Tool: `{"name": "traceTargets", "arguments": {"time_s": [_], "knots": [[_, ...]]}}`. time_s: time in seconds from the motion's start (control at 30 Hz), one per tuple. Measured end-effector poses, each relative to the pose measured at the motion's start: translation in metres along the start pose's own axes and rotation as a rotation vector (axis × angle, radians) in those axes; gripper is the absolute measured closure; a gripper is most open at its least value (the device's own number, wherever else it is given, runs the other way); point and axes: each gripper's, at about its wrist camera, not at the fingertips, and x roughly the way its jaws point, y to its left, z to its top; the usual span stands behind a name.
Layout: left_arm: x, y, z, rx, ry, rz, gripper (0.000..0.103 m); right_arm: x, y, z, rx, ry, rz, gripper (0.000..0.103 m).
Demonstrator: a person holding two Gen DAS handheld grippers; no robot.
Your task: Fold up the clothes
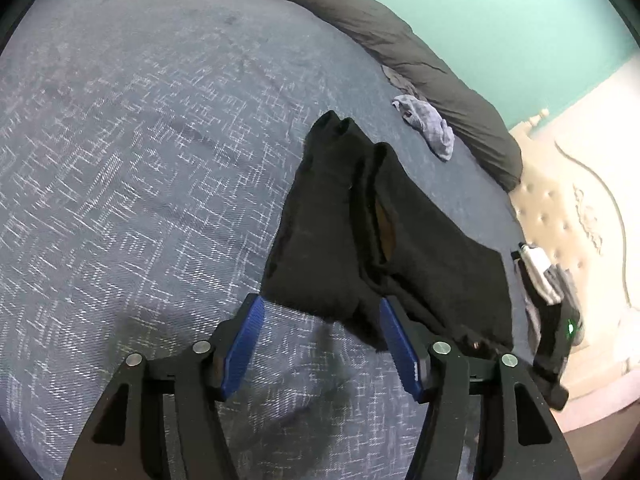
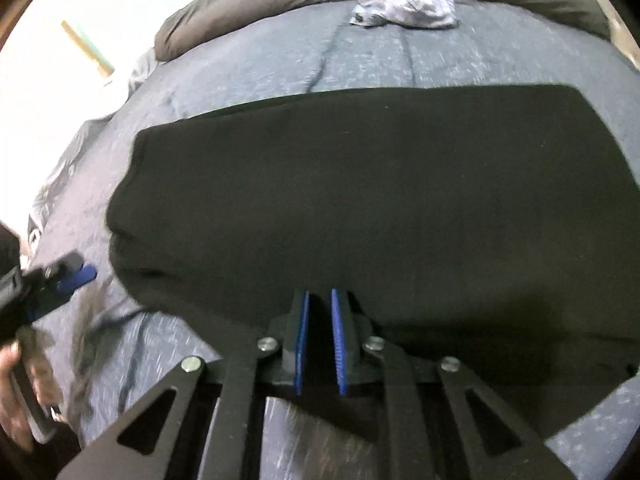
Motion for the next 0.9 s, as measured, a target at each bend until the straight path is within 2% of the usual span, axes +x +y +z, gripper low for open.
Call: {"name": "traceTargets", "arguments": {"time_s": [0.17, 0.33, 0.77, 0.9], "knots": [[0.010, -0.002, -0.003, -0.025, 0.024, -0.027, 0.038, -0.036, -0.034, 0.003, 0.109, -0.111, 0.009, 0.092], [0.026, -0.001, -0.006, -0.083, 0.050, -0.060, 0.036, -0.053, -0.067, 0.005, 0.197, -0.167, 0.013, 0.092], [0.046, -0.009, -0.010, -0.202, 0.011, -0.150, 0.036, -0.067, -0.092, 0.001, 0.244, -0.186, 0.045, 0.092], [0.049, -0.012, -0.007, -0.206, -0.014, -0.156, 0.036, -0.068, -0.095, 0.002, 0.254, -0.191, 0.052, 0.092]]}}
